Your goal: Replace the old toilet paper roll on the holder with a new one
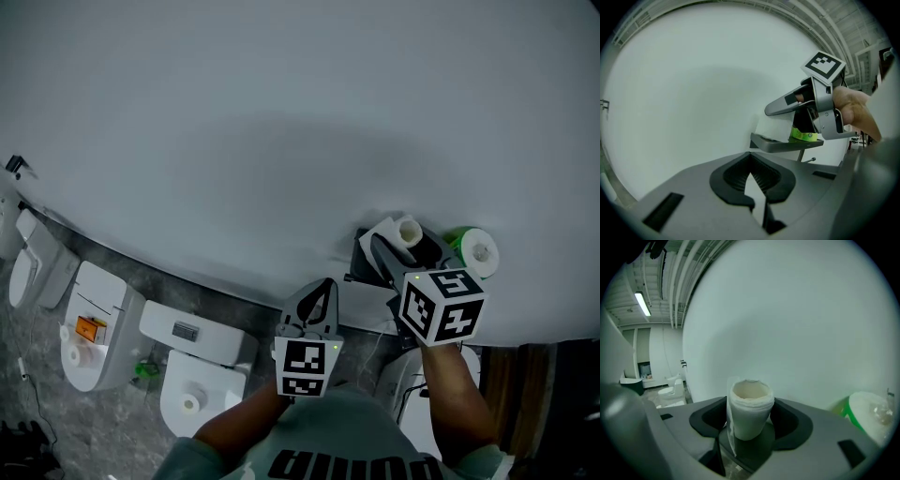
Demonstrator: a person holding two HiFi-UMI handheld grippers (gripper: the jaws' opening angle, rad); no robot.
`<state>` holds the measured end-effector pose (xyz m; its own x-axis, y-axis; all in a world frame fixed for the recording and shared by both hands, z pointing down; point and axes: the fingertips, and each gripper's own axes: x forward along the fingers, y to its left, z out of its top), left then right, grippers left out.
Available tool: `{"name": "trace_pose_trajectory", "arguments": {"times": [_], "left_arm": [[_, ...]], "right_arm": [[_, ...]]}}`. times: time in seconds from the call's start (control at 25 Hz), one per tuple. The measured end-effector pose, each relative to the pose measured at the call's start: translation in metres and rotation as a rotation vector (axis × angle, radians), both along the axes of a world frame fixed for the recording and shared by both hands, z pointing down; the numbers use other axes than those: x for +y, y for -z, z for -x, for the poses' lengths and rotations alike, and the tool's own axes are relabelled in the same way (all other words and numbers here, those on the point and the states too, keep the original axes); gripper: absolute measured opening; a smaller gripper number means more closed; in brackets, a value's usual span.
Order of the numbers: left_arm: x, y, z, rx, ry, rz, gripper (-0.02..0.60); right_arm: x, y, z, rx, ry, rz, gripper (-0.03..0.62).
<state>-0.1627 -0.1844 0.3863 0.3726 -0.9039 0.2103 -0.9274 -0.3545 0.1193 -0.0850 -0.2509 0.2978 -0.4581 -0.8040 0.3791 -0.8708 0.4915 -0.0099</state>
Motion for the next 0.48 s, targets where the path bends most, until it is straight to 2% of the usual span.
{"name": "trace_pose_trajectory", "arguments": {"times": [0.28,0.48], "left_arm": [[0.001,0.013,0.004,-0.003,0.005,-0.025,0.006],[0.004,0.02,0.003,-0.009,-0.002,-0.048,0.006]], "right_arm": [[-0.001,-0.005,0.01,0.017,0.028,0.014,0.283],[-0.002,-0.002,0.011,-0.002,0.034,0.01,0.325]]}}
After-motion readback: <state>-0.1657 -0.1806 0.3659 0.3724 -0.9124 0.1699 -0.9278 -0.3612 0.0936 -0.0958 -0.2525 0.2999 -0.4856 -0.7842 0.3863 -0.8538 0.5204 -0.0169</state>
